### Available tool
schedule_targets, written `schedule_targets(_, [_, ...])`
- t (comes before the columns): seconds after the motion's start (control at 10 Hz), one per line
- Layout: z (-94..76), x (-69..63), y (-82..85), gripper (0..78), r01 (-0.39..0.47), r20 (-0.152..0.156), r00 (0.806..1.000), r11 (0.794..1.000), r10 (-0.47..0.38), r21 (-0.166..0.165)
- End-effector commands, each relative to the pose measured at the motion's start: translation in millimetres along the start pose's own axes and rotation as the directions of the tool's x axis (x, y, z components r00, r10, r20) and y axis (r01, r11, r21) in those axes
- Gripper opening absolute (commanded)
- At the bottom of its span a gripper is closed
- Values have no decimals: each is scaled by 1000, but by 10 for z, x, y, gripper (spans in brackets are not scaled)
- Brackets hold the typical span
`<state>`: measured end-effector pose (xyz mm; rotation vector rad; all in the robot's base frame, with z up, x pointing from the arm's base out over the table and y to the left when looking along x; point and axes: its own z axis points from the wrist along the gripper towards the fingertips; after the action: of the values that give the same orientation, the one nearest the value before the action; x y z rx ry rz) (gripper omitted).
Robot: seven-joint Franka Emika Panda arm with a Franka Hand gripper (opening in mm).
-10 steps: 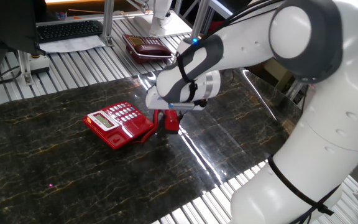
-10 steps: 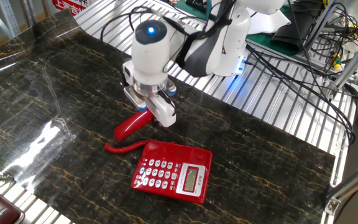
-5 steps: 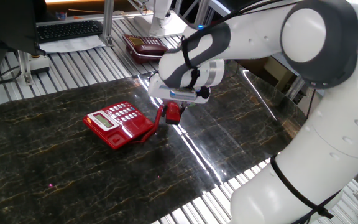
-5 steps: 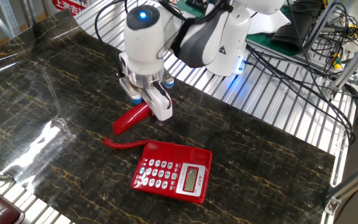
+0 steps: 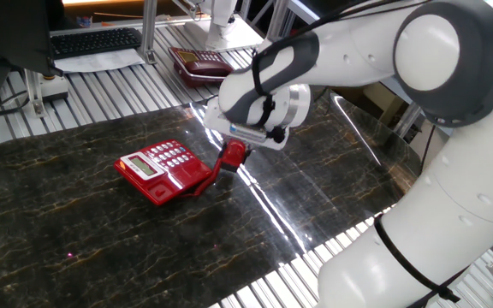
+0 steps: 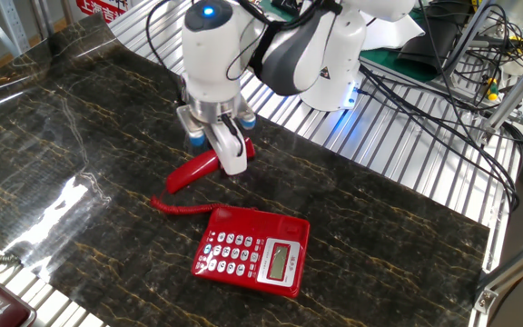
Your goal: Place the handset of the telephone on the corresponding phone cradle
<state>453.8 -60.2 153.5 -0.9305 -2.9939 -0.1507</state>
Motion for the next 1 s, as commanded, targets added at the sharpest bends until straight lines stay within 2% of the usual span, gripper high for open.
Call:
schedule_targets(0.1, [78, 330, 344, 11, -210, 136, 968, 977, 212, -30])
schedule_targets(0.4, [-1, 435, 497, 11, -283, 135, 948, 958, 287, -51])
schedule_targets(0.5, [-5, 439, 511, 11, -290, 141, 945, 955, 295, -58])
schedule_targets(0.8, [-30, 397, 622, 11, -355, 138, 921, 931, 364, -84])
schedule_targets(1.0, [11, 377, 694, 11, -410, 147, 895, 907, 420, -99])
